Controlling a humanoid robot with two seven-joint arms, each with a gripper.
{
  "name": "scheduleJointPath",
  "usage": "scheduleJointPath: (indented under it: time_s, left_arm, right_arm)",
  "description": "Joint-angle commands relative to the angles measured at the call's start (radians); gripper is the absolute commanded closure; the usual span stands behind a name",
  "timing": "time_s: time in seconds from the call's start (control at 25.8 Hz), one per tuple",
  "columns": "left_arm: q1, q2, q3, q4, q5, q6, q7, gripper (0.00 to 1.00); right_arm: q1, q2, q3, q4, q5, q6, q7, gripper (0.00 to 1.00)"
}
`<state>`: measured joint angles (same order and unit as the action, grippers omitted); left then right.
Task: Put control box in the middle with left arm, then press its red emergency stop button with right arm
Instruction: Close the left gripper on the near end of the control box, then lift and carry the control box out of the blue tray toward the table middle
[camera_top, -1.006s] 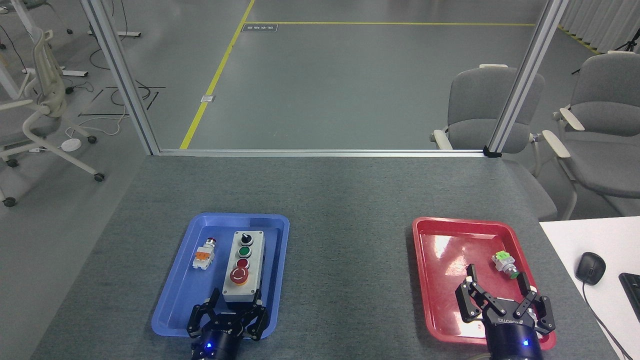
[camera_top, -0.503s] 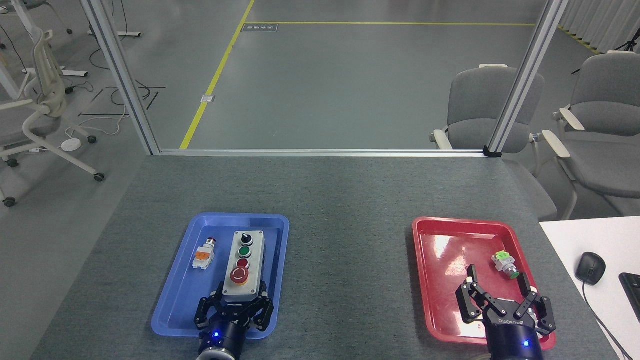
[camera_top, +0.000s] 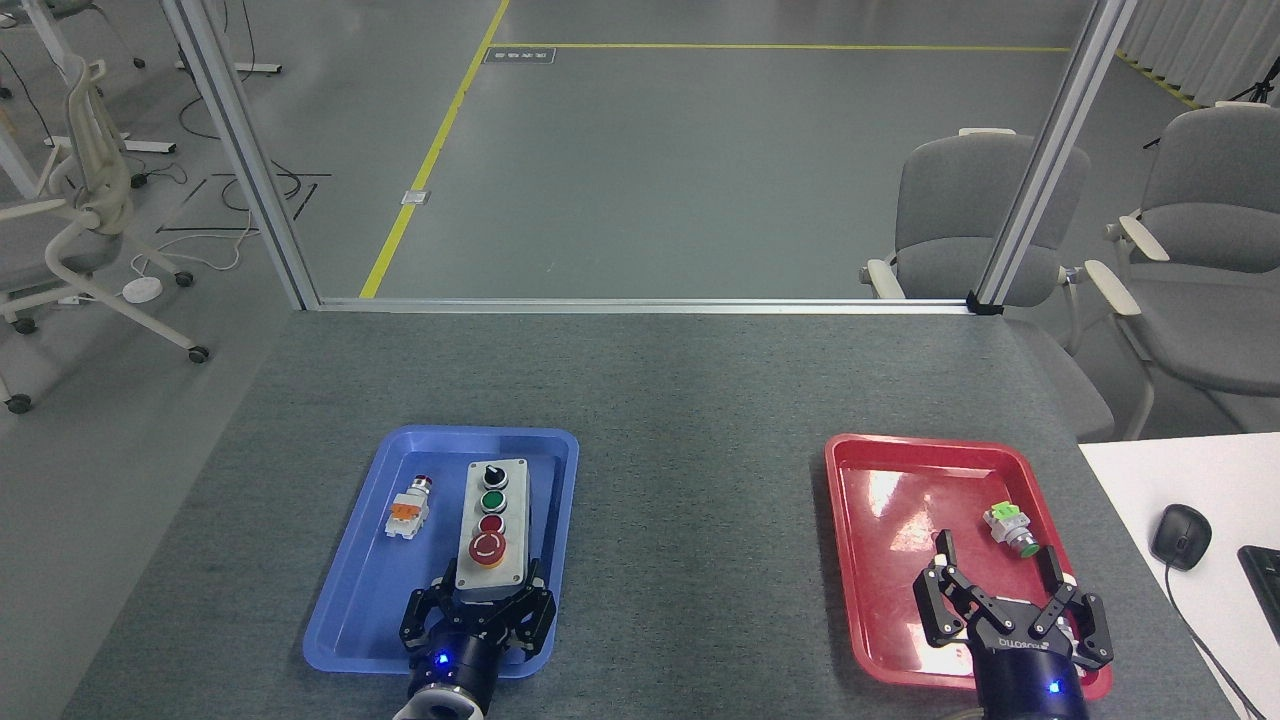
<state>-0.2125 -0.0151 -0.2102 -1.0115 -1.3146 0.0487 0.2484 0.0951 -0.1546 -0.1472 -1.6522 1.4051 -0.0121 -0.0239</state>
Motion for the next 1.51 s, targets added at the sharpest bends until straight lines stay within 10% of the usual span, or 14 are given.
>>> scheduleJointPath:
  time_s: [0.0, 0.31, 0.54, 0.66, 1.47]
  left_arm:
    - [-0.01, 0.004, 0.0, 0.017, 0.0, 0.002, 0.0, 0.01]
    - [-0.025, 0.014, 0.002, 0.037, 0.0, -0.001, -0.001, 0.27]
    - [-0.027, 0.024, 0.002, 0.036, 0.005, -0.026, -0.001, 0.88]
    - [-0.028, 0.024, 0.011, 0.021, 0.008, -0.049, 0.0, 0.99]
    - [0.028, 0.018, -0.212, -0.256, 0.104, -0.109, -0.003, 1.0]
  right_arm:
    - [0.0, 0.0, 0.0, 0.0, -0.002, 0.0, 0.001, 0.01]
    - [0.0, 0.004, 0.0, 0.002, -0.003, 0.001, 0.001, 0.01]
    - [0.0, 0.007, -0.002, 0.002, -0.003, 0.001, 0.001, 0.01]
    - [-0.002, 0.009, -0.002, 0.002, -0.003, 0.001, 0.001, 0.01]
    - [-0.002, 0.01, 0.001, 0.002, -0.003, 0.001, 0.001, 0.01]
